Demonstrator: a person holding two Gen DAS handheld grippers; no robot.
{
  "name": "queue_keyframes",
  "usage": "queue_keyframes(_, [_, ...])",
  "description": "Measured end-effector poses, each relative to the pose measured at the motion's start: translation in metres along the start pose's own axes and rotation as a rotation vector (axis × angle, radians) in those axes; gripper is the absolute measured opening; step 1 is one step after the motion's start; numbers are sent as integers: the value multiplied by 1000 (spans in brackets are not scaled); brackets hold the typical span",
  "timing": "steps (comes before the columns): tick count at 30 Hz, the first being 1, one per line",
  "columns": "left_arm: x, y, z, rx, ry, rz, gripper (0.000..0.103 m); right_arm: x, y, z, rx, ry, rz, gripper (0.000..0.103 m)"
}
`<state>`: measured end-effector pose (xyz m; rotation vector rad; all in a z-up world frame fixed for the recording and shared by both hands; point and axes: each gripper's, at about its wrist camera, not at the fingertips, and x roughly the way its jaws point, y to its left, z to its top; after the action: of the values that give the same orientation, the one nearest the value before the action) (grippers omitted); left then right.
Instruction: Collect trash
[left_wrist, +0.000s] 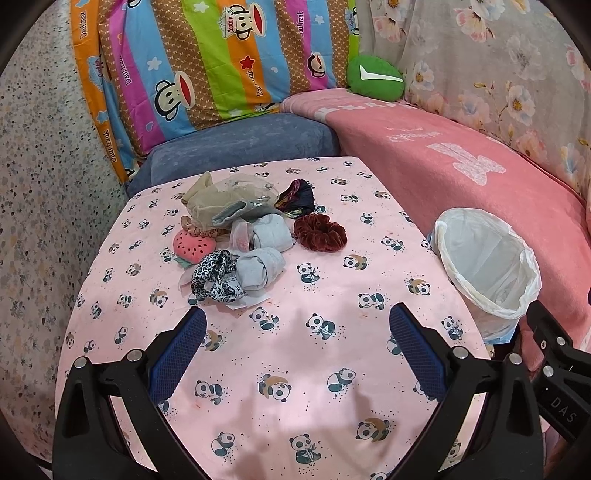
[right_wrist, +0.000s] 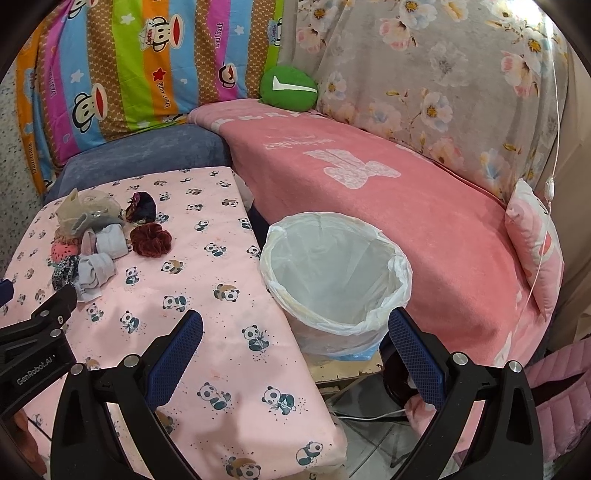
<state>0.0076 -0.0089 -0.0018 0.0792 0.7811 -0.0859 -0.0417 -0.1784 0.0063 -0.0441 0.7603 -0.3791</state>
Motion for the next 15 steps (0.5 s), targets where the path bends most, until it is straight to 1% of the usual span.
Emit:
queue_keyframes(8, [4,2,2,-5,-2,-3,95,2,3,0,1,-10,-20,96])
queue_keyframes(12, [10,7,3,-19,12,-27,95,4,4,0,17,-7,-18,96])
queue_keyframes(15, [12,12,1,-18,5,-31,95,7,5,0,31,-2,-6,96])
